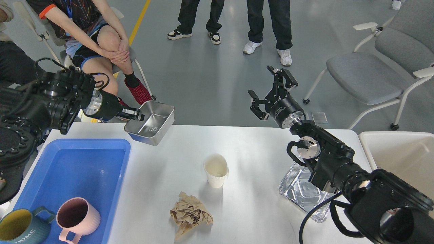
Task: Tidy desktop
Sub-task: 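Lift the steel tray with the left gripper above the basin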
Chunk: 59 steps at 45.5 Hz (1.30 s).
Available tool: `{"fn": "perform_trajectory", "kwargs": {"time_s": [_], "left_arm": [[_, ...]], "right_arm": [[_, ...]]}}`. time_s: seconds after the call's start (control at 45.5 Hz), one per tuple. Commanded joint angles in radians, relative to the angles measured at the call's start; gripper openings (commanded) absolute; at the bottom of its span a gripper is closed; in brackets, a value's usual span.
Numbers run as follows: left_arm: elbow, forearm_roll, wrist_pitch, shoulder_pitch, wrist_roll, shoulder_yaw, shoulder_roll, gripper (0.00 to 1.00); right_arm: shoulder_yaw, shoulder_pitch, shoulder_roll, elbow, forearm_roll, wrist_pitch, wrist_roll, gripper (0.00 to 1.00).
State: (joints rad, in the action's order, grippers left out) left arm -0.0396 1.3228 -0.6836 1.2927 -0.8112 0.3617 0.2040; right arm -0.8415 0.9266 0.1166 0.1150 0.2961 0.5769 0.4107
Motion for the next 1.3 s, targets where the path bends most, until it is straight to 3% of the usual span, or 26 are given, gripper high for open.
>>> {"fn": "perform_trajectory", "kwargs": {"time_s": [0.0,0.285,0.703,0.834,1.032,1.273], "left_arm": [[0.001,0.004,-0.074,0.071,-0.009,0.008,0.011,0.02],[0.0,-0.001,-0.102,0.145,-0.009,0.034,0.003,0.02],[0.004,-0.004,-0.033,0.063,0.001,0.033,0.083,0.02],[0.018,-0.034,0.012,0.002,0.014,0.033,0.106,0.03],[0.142,-0.103,0.081,-0.119,0.021,0.031,0.103,0.03],[0.219,-0.217,0.145,-0.237,0.06,0.031,0.094,0.03]], "right_arm": [[0.001,0.003,0.0,0.0,0.0,0.0,-0.001,1.0],[0.001,0.003,0.0,0.002,0.0,-0.002,0.0,1.0],[0.001,-0.003,0.0,0.002,0.0,-0.002,0.0,1.0],[0.001,-0.006,0.0,0.003,0.0,0.0,0.0,1.0],[0.005,-0.008,-0.002,0.003,0.0,0.001,-0.001,1.0],[0.024,-0.012,-0.002,0.0,0.0,0.001,0.0,1.0]]}}
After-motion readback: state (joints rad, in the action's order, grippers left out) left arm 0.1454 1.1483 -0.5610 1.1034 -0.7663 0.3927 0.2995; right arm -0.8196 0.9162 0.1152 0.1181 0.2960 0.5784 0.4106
